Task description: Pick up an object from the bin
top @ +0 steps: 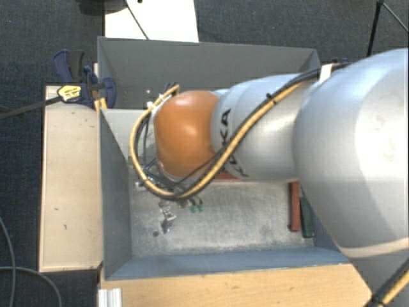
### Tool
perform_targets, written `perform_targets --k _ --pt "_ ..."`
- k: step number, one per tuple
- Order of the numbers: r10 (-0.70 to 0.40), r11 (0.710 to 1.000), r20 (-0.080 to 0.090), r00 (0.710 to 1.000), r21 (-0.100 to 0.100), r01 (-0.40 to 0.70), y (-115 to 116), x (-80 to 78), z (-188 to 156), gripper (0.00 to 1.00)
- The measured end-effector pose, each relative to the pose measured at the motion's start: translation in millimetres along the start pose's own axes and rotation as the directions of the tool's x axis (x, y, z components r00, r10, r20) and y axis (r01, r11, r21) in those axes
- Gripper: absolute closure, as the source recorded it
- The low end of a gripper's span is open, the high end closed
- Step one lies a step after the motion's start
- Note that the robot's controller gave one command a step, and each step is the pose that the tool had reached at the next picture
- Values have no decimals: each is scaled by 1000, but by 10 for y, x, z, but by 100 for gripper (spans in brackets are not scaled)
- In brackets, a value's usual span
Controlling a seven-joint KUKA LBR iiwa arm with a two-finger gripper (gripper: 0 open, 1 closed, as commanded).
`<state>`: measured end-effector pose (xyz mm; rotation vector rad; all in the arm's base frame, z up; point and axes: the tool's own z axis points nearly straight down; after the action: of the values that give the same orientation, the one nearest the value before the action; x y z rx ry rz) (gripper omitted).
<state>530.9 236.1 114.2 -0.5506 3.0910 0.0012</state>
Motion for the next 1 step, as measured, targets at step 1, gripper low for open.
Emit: perform_targets --k 1 --pt "-51 999 -4 999 0 51 194 319 15 0"
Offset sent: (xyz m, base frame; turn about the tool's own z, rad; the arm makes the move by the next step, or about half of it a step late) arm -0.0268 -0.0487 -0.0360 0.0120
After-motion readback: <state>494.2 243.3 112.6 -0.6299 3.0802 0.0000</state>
